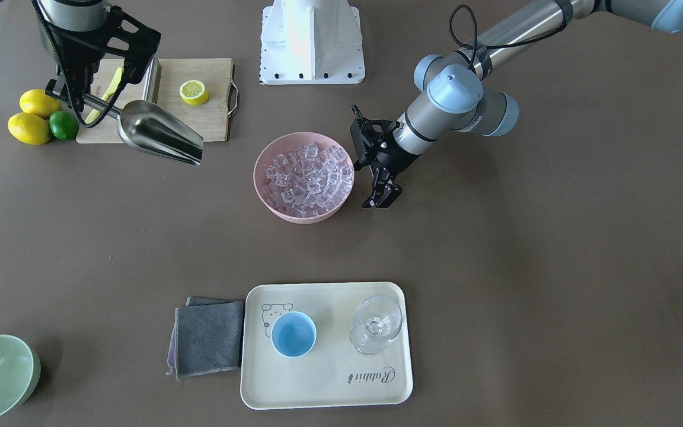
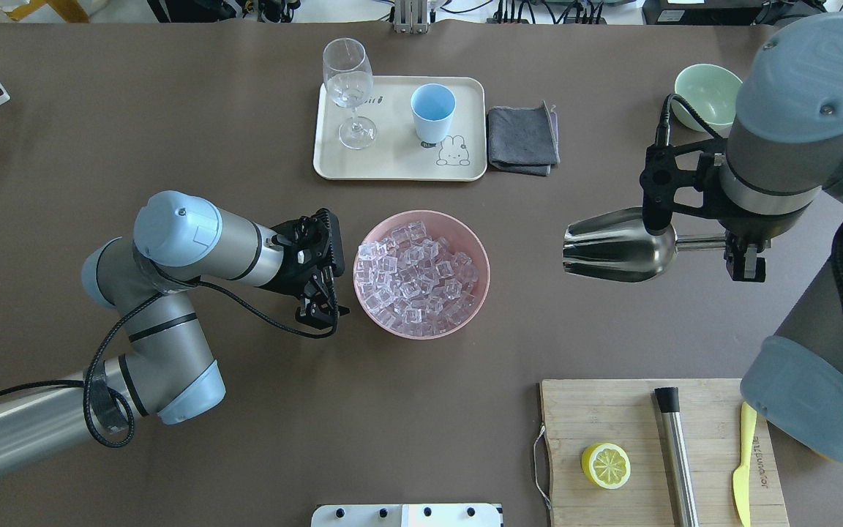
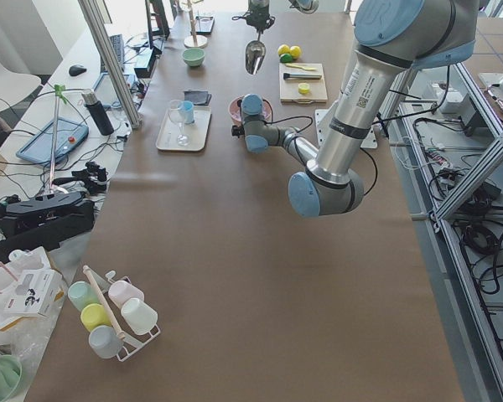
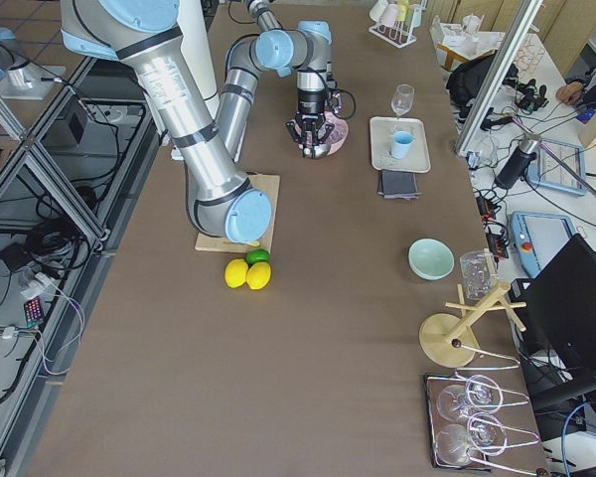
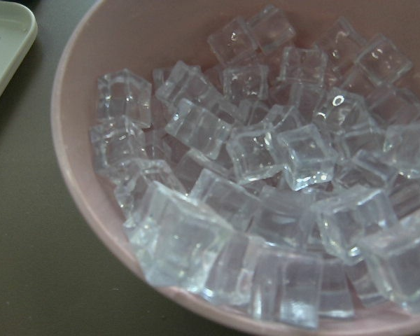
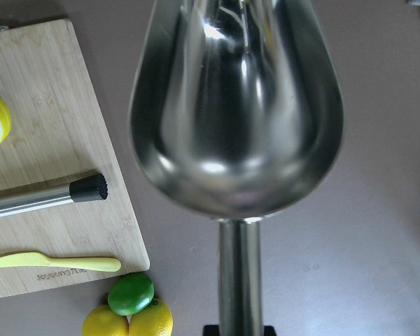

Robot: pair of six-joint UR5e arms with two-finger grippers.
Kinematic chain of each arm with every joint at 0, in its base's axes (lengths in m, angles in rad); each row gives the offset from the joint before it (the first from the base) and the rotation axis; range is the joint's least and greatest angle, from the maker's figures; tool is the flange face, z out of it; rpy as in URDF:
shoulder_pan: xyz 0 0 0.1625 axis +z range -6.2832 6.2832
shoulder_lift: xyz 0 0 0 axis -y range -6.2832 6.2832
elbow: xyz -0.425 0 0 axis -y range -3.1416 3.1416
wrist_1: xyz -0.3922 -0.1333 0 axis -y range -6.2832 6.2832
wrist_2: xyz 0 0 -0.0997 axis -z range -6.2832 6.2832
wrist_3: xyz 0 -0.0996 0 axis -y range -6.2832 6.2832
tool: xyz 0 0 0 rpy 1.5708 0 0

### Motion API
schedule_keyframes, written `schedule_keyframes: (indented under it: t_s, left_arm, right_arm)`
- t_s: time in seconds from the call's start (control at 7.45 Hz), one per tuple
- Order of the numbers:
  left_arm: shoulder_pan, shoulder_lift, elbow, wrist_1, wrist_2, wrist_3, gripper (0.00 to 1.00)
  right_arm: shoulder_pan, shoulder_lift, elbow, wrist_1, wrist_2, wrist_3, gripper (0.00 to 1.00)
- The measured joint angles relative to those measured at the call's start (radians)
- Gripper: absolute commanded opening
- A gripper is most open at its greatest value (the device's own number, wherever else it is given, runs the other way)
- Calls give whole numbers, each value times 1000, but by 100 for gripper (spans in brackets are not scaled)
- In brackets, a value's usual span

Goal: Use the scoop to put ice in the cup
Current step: 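Carry the scoop over the pink bowl of ice with the right gripper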

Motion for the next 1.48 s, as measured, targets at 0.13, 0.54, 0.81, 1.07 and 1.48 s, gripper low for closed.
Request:
schedule_keyframes:
  t_s: [0.13,0.54,0.81,1.07,1.48]
  left_arm:
    - [1,-12,8,3,0,-1,99]
    - [3,-23,14,5,-1,-2,99]
    - [3,-25,17,5,-1,-2,99]
    - [4,-26,18,4,-1,-2,99]
    - [4,-26,19,4,-1,-2,99]
  right_arm:
    - [-3,67,-16,-58,-1,-1,0]
    - [-42,288,-189,-152,-12,4,0]
    - [-90,403,-351,-165,-62,5,0]
    - [-140,454,-460,-176,-114,5,0]
    - [-179,491,-564,-182,-170,8,0]
